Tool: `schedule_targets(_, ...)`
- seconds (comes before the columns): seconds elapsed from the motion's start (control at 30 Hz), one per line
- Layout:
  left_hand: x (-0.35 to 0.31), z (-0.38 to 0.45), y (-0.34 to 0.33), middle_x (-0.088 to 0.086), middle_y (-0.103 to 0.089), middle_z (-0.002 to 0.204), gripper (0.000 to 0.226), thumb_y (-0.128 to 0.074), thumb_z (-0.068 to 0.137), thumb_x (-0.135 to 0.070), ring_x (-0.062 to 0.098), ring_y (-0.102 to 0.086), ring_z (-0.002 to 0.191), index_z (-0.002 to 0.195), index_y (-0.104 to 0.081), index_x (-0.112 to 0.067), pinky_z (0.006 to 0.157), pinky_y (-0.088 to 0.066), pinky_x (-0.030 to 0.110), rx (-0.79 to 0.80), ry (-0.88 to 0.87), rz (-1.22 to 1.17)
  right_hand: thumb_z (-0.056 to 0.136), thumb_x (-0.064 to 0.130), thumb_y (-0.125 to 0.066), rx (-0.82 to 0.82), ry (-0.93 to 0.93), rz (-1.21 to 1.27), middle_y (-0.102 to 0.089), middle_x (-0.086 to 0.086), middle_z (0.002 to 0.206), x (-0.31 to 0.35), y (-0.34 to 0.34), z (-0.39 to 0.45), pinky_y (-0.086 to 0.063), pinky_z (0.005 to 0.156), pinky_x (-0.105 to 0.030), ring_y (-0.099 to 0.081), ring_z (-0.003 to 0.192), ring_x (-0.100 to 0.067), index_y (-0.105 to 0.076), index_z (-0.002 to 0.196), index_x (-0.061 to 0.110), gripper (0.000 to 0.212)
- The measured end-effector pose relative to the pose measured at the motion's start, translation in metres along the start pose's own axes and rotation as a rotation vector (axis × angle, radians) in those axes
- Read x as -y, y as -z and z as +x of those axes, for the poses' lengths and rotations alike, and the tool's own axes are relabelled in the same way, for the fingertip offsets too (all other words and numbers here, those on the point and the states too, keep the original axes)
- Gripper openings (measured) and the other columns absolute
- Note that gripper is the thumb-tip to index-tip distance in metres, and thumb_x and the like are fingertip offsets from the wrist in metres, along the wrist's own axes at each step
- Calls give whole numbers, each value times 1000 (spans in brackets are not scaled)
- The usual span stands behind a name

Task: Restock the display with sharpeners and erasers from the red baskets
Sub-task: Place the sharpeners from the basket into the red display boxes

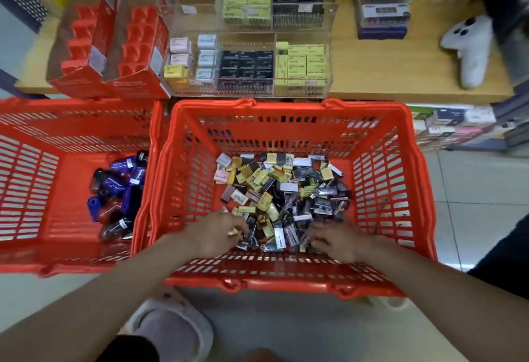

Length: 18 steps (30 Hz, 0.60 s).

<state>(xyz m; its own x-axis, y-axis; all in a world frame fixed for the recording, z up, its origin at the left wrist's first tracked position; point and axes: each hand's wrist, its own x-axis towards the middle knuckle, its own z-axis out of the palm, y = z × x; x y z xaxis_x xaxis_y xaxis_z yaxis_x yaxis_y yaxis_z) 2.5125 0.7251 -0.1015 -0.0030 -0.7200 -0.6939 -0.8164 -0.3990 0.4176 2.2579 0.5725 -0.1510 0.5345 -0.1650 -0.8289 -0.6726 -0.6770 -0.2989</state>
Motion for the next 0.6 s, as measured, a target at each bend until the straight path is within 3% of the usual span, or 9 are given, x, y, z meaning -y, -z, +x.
schedule_targets(0.1,-2,-28,25,6,-60,128,33,-61,89,-6,26,-55,117,119,-67,-18,103,-43,39,-350,-116,135,101,24,-44,-354,-133,141,-43,-12,150,-7,26,-28,-42,106,-35,-49,131,-28,-45,143,17,43)
schedule_targets(0.17,-2,-45,40,18,-59,125,38,-67,77,7,40,-55,115,113,-70,-6,100,-46,49,-558,-149,214,97,17,-48,-502,-141,152,-58,-13,133,-7,46,-50,-47,93,-32,-59,116,-29,-59,130,17,35)
schedule_targets(0.27,1,-68,52,31,-52,130,48,-71,64,11,52,-48,121,112,-66,4,98,-44,59,-770,-67,281,95,19,-51,-592,-130,136,-60,-10,128,-5,63,-78,-48,95,-34,-60,112,-27,-64,123,18,31)
schedule_targets(0.4,20,-88,53,35,-23,151,76,-75,71,-14,55,-29,134,140,-44,-1,106,-33,60,-785,334,183,96,18,-54,-511,-87,131,-62,-11,125,20,65,-91,-49,92,-31,-62,108,-23,-61,125,15,30)
schedule_targets(0.5,29,-85,53,33,-39,140,74,-68,83,-17,49,-43,126,143,-31,5,103,-37,51,-688,426,-231,97,21,-54,-486,-19,149,-68,-4,104,58,68,-82,-55,66,-31,-64,66,-14,-59,124,20,28)
schedule_targets(0.6,27,-76,47,27,-47,136,69,-61,88,-12,43,-50,123,145,-24,3,99,-39,44,-689,422,-338,98,25,-52,-526,94,151,-60,9,87,102,75,-64,-38,45,-17,-48,47,0,-58,127,22,29)
